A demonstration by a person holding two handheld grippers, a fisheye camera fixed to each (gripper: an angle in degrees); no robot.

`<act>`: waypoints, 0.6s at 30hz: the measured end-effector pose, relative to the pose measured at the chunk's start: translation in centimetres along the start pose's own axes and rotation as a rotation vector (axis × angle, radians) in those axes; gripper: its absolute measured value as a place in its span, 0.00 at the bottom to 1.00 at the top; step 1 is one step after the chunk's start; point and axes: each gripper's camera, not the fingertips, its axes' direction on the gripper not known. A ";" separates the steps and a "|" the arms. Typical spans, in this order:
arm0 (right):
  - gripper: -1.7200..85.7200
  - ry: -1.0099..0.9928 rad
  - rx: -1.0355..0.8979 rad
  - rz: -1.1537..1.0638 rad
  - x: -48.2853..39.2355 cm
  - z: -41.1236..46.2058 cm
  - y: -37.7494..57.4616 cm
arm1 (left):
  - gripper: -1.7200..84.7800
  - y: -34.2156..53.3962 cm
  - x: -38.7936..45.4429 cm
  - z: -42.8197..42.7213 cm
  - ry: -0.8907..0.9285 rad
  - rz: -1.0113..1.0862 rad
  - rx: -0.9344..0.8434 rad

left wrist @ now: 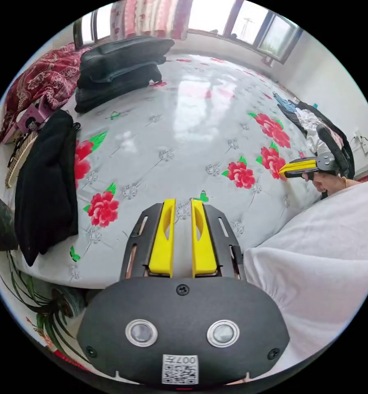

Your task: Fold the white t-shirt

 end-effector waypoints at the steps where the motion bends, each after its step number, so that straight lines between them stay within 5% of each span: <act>1: 0.05 -0.035 0.017 0.032 0.6 -0.1 0.2 | 0.09 -0.6 0.8 0.5 0.006 0.010 -0.007; 6: 0.05 -0.192 0.061 0.069 5.0 -1.0 1.2 | 0.09 -3.8 8.6 5.8 -0.020 0.077 -0.162; 13: 0.10 0.081 0.421 0.671 24.2 -7.7 13.6 | 0.06 -4.6 13.7 9.3 -0.164 0.130 -0.240; 18: 0.12 0.263 0.469 0.965 37.5 -12.4 22.7 | 0.05 -4.8 14.0 10.4 -0.147 0.074 -0.233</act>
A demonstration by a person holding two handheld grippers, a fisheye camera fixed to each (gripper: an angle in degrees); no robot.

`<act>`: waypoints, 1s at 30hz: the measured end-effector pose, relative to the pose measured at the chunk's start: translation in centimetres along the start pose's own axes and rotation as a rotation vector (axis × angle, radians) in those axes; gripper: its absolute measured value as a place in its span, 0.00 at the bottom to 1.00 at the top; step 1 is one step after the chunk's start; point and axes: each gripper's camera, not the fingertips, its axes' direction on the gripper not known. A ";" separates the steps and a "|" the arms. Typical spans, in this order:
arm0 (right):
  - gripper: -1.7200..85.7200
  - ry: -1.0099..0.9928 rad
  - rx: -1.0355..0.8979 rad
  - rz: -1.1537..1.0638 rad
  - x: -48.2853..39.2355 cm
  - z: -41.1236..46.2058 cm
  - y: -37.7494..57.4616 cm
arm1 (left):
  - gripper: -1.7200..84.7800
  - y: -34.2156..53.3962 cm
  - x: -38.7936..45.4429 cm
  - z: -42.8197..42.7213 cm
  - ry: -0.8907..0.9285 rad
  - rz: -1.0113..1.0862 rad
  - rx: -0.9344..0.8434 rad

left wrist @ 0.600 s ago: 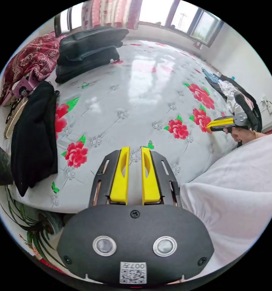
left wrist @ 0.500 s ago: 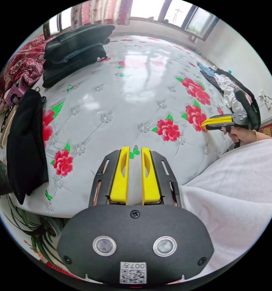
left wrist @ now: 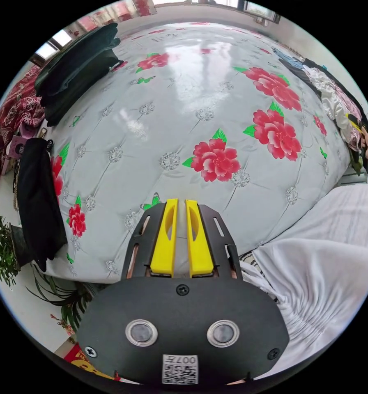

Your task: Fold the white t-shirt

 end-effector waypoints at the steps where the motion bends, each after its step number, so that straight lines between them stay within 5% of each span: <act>1: 0.12 0.031 -0.006 0.029 2.5 0.1 -1.6 | 0.05 0.0 0.0 0.1 0.005 -0.015 0.002; 8: 0.07 -0.192 -0.313 0.208 9.5 6.3 -5.1 | 0.02 -0.3 1.8 0.8 -0.101 -0.095 -0.004; 10: 0.04 -0.495 -0.348 0.171 7.3 7.4 -3.9 | 0.01 -0.2 1.7 0.9 -0.103 -0.122 -0.004; 14: 0.02 -0.718 -0.302 -0.055 -2.5 4.8 0.4 | 0.01 0.4 0.6 0.8 -0.072 -0.199 0.022; 17: 0.02 -0.969 -0.404 -0.413 -13.5 0.8 6.3 | 0.01 1.1 -0.5 0.6 -0.043 -0.257 0.049; 19: 0.02 -1.177 -0.650 -0.820 -22.3 -3.2 13.4 | 0.01 1.9 -1.9 0.5 0.017 -0.336 0.081; 22: 0.02 -0.987 -0.654 -1.514 -27.8 -9.8 23.0 | 0.01 4.4 -5.6 0.7 0.224 -0.546 0.157; 23: 0.02 -0.922 -0.600 -1.574 -27.9 -10.5 23.8 | 0.01 5.6 -7.4 1.3 0.360 -0.625 0.172; 26: 0.03 -0.827 -0.414 -1.526 -26.6 -11.7 23.7 | 0.01 9.4 -11.0 2.2 0.575 -0.820 0.218; 30: 0.05 -0.914 -0.498 -1.157 -23.4 -8.9 21.5 | 0.02 13.4 -12.6 -0.5 0.499 -0.809 0.340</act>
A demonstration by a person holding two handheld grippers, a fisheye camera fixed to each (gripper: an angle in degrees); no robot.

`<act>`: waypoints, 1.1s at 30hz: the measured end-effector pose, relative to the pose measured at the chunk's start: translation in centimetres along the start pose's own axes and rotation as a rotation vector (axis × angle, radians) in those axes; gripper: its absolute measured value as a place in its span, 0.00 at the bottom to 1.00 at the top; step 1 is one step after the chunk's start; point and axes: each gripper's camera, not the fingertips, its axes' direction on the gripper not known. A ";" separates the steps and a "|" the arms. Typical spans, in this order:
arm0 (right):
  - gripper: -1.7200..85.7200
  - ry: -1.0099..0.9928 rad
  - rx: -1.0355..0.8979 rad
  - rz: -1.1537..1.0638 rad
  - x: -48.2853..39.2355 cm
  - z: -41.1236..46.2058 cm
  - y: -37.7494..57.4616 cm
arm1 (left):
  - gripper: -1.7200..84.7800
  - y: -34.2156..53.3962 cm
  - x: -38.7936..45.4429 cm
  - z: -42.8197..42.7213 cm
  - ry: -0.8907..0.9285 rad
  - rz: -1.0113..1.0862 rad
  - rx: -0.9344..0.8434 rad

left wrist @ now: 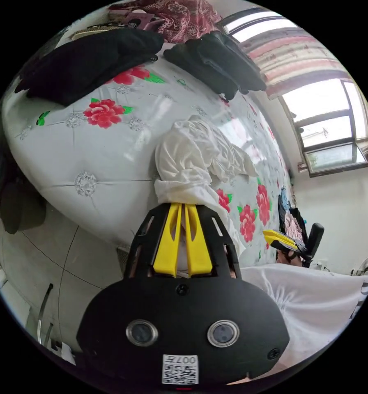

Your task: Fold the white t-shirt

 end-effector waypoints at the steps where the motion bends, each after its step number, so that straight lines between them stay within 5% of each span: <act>1: 0.05 0.006 0.015 0.053 0.6 0.0 0.7 | 0.02 0.1 0.0 -0.5 -0.012 0.019 0.010; 7: 0.07 0.102 0.009 0.073 -0.4 0.1 -0.2 | 0.08 -1.8 3.3 -3.5 -0.185 0.232 0.057; 13: 0.09 0.086 0.036 0.076 -2.6 1.1 -2.9 | 0.06 -4.9 10.5 -7.5 -0.351 0.491 0.367; 18: 0.10 0.068 0.012 0.092 -4.0 3.1 -3.2 | 0.10 -8.4 14.0 -0.4 -0.257 0.768 0.082; 23: 0.11 0.067 0.080 0.129 -4.5 2.3 -4.5 | 0.03 -10.3 13.0 8.5 -0.315 0.702 -0.295; 27: 0.12 0.110 0.174 0.113 -5.6 1.5 -6.2 | 0.01 -8.2 15.3 6.4 -0.076 0.871 -0.281; 33: 0.14 0.176 0.139 0.039 -7.3 3.6 -9.5 | 0.01 -6.4 15.5 0.2 0.227 0.853 -0.156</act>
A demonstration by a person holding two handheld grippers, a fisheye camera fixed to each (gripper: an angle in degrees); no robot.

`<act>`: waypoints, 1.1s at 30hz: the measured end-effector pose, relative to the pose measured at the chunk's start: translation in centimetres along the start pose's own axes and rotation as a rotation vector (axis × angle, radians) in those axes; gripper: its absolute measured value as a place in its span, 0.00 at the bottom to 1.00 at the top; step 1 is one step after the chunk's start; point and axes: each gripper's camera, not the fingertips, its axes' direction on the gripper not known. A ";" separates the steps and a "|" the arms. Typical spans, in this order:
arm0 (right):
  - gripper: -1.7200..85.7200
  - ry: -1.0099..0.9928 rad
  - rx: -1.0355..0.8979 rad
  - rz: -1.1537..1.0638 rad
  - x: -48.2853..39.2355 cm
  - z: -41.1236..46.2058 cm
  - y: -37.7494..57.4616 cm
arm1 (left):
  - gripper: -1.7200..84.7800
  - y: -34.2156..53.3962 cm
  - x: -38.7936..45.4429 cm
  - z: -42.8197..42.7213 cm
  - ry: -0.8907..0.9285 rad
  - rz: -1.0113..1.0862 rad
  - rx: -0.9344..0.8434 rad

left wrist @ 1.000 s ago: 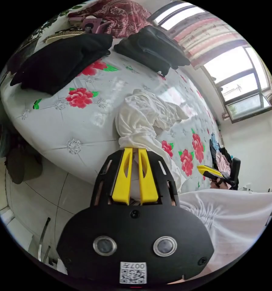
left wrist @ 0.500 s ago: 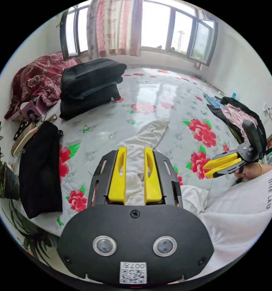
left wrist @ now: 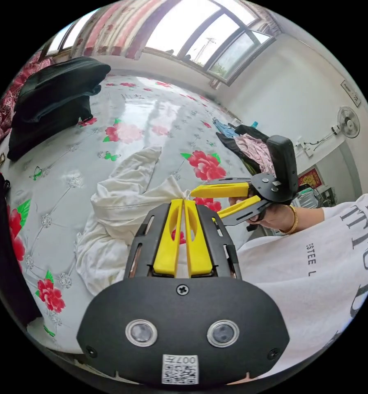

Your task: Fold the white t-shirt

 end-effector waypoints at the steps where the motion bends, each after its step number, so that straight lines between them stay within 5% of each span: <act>1: 0.14 0.005 -0.009 -0.030 -0.6 0.2 -0.4 | 0.01 0.1 0.4 -0.5 0.025 0.015 0.017; 6: 0.10 0.180 0.079 -0.101 -2.3 -3.2 -1.0 | 0.02 1.0 3.6 -3.7 -0.015 0.152 0.111; 10: 0.09 0.286 0.236 0.102 1.0 -9.8 1.8 | 0.08 2.4 2.3 -3.8 -0.143 0.097 0.098; 15: 0.09 0.186 0.324 0.379 5.2 -13.7 8.8 | 0.15 4.9 0.3 0.1 -0.250 0.016 -0.095; 21: 0.08 0.109 0.408 0.525 4.6 -14.7 14.4 | 0.12 4.1 -2.6 7.1 -0.442 0.006 -0.330; 25: 0.06 -0.024 0.442 0.391 2.6 -16.4 13.1 | 0.07 -1.9 -2.7 10.2 -0.545 0.198 -0.363; 27: 0.05 -0.190 0.394 0.266 1.0 -15.5 11.0 | 0.07 -6.2 -2.5 10.8 -0.761 0.324 -0.308; 30: 0.04 -0.300 0.221 0.036 -3.8 -11.3 6.1 | 0.07 -11.1 -3.2 7.4 -0.819 0.247 -0.150; 33: 0.04 -0.175 0.054 -0.117 -7.9 -6.7 1.7 | 0.08 -12.5 -4.6 3.3 -0.801 0.134 -0.061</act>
